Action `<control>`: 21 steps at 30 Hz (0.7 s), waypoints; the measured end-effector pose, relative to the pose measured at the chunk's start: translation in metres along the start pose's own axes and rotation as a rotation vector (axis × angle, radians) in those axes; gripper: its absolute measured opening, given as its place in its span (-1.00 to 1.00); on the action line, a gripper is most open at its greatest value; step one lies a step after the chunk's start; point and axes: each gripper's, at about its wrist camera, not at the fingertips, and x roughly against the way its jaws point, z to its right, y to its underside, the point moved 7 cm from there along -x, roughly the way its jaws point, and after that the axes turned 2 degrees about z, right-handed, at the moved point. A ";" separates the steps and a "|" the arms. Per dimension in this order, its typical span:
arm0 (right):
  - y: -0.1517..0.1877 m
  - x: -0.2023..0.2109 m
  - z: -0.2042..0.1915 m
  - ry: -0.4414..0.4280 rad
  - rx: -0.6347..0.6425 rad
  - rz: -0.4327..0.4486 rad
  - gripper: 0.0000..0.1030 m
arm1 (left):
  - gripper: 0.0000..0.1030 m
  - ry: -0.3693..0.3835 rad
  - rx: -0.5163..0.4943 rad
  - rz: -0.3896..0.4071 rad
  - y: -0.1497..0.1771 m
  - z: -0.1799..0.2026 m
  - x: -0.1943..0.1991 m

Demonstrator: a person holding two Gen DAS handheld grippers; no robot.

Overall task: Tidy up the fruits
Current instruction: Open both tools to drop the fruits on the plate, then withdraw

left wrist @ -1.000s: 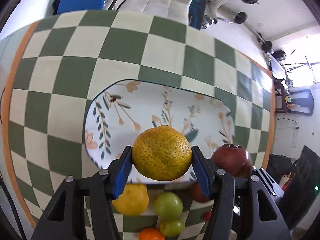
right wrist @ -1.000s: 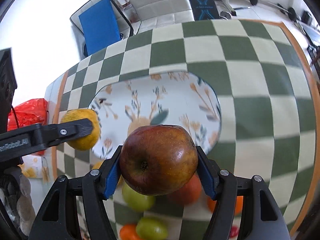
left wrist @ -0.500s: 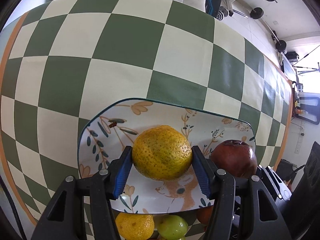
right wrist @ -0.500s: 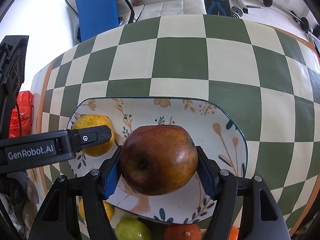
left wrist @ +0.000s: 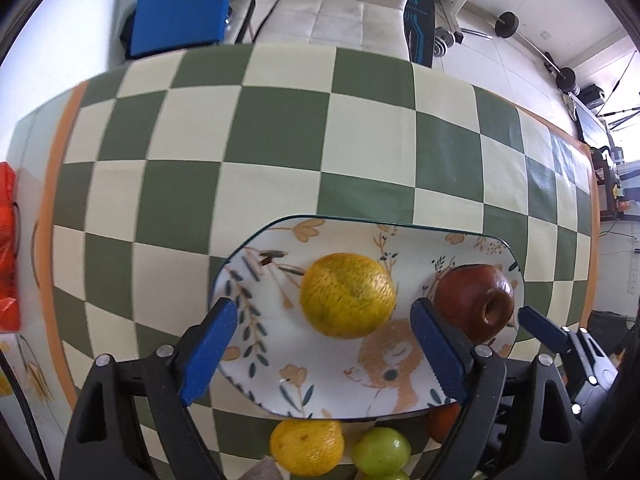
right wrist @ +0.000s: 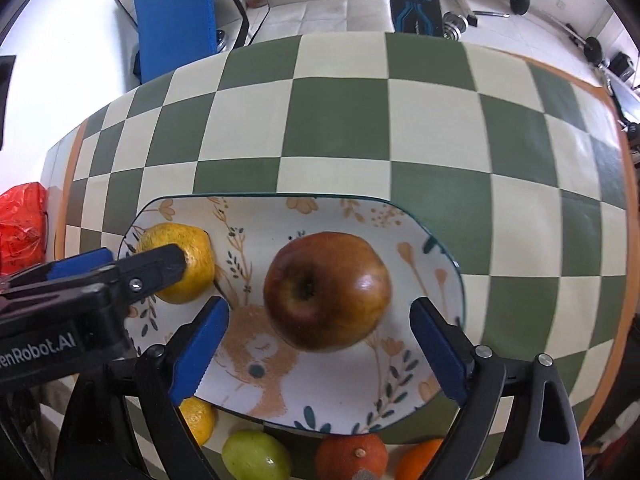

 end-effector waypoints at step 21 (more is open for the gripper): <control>0.096 0.151 0.010 0.074 -0.067 0.255 0.83 | 0.72 -0.113 -0.037 0.358 0.110 -0.017 0.156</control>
